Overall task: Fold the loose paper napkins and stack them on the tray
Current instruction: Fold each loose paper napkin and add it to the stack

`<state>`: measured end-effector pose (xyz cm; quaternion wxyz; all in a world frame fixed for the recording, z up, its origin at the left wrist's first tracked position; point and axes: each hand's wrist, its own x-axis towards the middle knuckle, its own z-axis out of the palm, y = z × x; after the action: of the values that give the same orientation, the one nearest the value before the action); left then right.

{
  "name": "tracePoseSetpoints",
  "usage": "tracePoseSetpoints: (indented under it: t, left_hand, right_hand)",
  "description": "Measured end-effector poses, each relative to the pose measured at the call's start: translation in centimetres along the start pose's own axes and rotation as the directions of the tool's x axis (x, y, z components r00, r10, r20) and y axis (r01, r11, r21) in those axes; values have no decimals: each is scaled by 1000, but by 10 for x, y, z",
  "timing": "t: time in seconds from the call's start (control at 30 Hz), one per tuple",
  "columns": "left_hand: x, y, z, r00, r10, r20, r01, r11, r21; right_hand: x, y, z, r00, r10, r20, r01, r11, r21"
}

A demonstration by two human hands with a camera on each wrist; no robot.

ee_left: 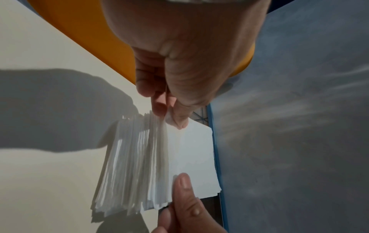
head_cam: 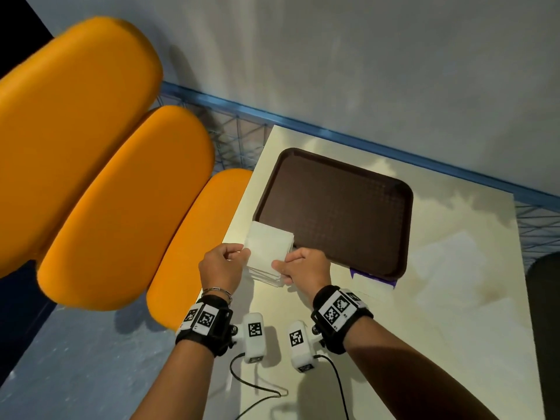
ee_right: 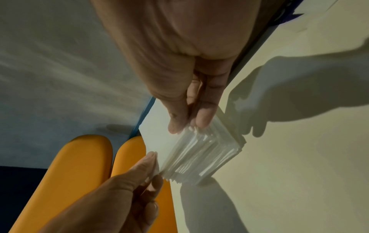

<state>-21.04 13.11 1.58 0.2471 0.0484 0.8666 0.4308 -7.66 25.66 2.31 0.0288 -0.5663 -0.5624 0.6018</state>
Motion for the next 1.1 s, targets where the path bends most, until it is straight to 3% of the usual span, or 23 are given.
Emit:
tracePoseSetpoints:
  t: [0.3,0.43,0.57,0.63,0.73,0.83,0.9,1.0,1.1]
  left_hand:
    - [1,-2,2,1000,30,-6,-29,993,113]
    - [-9,5,-1,998,64,-9,-61,980,191]
    - [-25,13,-3,992,99,-83,-81,977,197]
    - [-40,18,1,981,157,-114,-129,966,222]
    - [-71,32,15,960,260,-102,-230,943,241]
    - [-109,46,39,931,364,-31,-342,899,274]
    - [-135,53,58,927,376,15,-365,889,276]
    - [-170,60,89,922,380,68,-385,891,240]
    - [-203,59,117,921,370,121,-389,893,228]
  right_hand:
    - [-9,-2,-14,1000,5,-22,-4,1000,8]
    - [-20,6,-48,999,12,-36,-11,999,47]
    - [-29,45,-129,973,5,-229,17,995,97]
    - [-33,83,-182,924,4,-383,11,999,37]
    - [-37,133,-258,841,65,-537,-98,995,-34]
    - [-32,158,-321,798,160,-581,-285,950,-130]
    - [-25,167,-350,784,144,-604,-354,903,-244]
    - [-9,178,-382,765,57,-642,-372,853,-367]
    - [4,182,-410,796,90,-598,-366,859,-357]
